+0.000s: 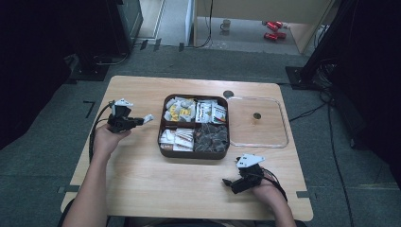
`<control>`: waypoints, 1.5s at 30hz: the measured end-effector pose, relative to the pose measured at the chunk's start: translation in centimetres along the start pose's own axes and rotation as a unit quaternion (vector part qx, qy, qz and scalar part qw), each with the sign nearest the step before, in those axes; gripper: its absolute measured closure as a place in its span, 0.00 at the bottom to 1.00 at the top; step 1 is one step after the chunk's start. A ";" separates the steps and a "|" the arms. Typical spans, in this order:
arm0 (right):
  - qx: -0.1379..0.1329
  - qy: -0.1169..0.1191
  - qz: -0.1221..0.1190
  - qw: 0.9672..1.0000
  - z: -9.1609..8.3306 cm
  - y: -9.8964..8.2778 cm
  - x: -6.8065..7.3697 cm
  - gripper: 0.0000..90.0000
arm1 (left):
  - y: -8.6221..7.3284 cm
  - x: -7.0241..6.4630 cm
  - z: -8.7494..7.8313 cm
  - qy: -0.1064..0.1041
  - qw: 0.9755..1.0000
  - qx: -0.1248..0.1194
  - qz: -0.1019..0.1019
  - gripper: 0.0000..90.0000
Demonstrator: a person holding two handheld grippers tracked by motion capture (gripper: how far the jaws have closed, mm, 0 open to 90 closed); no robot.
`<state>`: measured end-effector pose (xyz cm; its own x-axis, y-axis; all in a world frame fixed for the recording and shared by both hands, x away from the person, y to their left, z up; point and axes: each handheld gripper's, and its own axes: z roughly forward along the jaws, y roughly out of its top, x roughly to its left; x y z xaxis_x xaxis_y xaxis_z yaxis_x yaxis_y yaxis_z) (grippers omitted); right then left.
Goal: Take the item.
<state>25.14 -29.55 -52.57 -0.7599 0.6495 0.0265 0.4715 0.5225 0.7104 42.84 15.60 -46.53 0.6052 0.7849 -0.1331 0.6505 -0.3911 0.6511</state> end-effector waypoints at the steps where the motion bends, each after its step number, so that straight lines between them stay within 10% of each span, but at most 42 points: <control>1: 0.000 0.000 0.000 1.000 0.0 0.0 0.0 0.00 | 0.0 0.0 0.0 0.000 1.000 0.000 0.000 0.99; 22: 0.000 -0.002 0.001 1.000 0.0 0.0 0.0 0.00 | -0.3 -0.6 3.1 0.016 0.999 0.038 0.027 0.90; 45: 0.001 -0.002 0.001 1.000 0.0 0.0 0.1 0.00 | -0.8 0.1 -0.1 0.015 1.000 -0.009 -0.005 0.67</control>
<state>25.06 -29.55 -52.56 -0.7569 0.6530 0.0259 0.4742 0.5216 0.7093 42.36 16.02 -47.02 0.5841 0.8033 -0.1165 0.6481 -0.3751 0.6627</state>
